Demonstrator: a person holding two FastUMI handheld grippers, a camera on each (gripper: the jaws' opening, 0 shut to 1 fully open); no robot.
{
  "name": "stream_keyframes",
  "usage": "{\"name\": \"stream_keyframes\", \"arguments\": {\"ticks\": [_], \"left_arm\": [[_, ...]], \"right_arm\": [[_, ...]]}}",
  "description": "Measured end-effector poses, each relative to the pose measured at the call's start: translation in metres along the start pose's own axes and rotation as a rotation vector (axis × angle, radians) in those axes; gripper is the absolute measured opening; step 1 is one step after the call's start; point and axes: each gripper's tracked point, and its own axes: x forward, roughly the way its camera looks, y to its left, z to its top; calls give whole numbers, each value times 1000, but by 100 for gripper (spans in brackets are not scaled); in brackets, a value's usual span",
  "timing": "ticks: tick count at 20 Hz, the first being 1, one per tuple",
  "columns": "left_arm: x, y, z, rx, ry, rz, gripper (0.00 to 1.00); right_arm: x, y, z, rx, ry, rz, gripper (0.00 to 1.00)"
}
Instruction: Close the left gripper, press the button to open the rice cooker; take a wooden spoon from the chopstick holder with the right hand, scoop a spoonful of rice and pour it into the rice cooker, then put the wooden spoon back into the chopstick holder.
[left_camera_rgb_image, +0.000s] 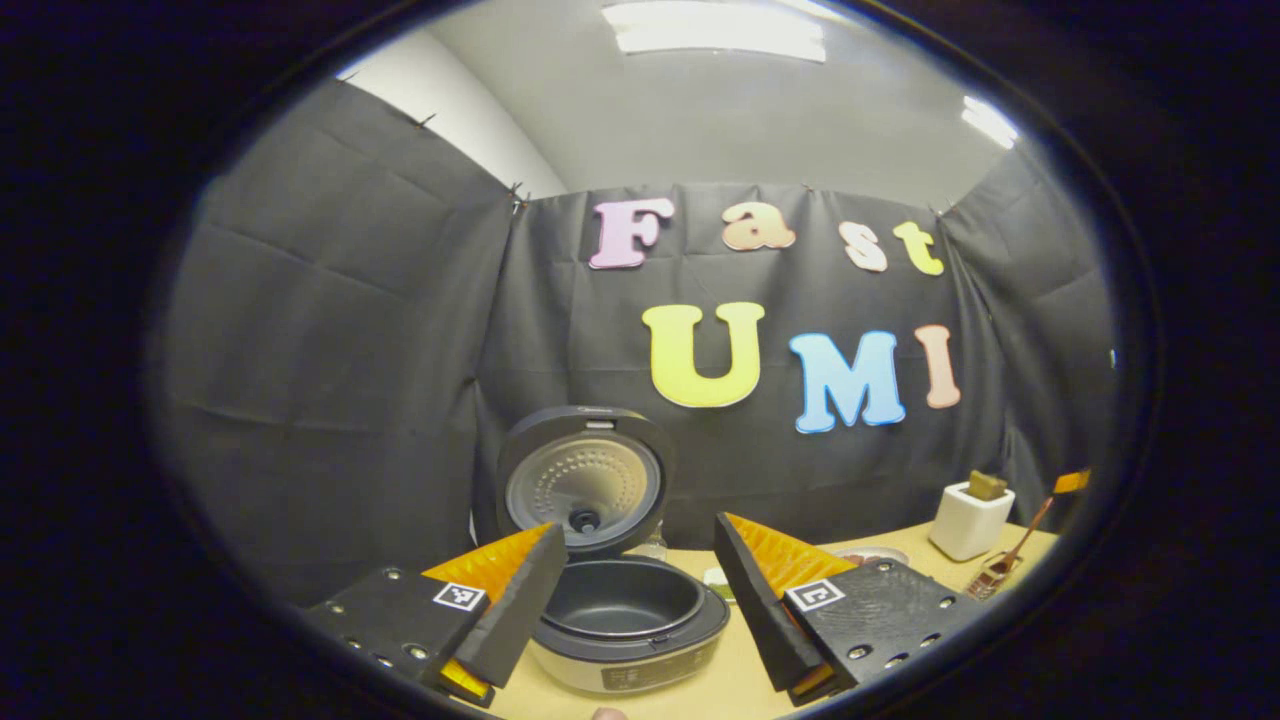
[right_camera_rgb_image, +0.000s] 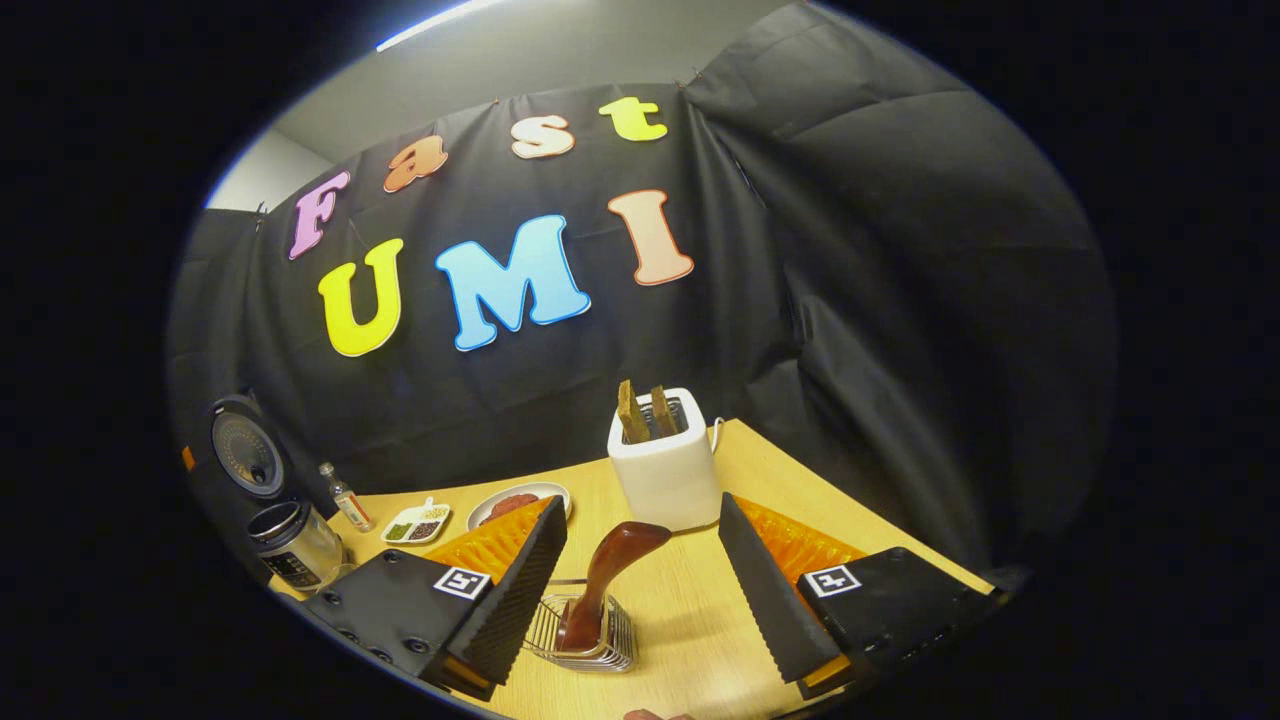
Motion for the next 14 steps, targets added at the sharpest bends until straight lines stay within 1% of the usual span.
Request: {"name": "stream_keyframes", "arguments": {"ticks": [1,2,3,4,5,9,12,14], "left_arm": [[1,-10,1,5,-6,-23,93],[-1,-21,-1,1,-8,-55,93],[-1,-32,-5,-6,1,-77,93],[1,-37,-13,-9,9,-90,91],[4,-40,-15,-5,13,-94,91],[9,-45,-22,8,20,-98,90],[13,-54,-35,-26,48,-120,91],[17,-58,-47,-24,72,-123,91]], "right_arm": [[6,-1,-5,18,9,5,93],[12,-2,-12,36,23,5,98],[19,-4,-20,53,38,3,98],[25,-7,-28,70,56,-5,98],[30,-8,-35,88,80,-10,98],[42,-1,-50,149,106,35,98],[55,11,-64,148,137,71,98],[63,16,-70,142,154,87,98]]}}
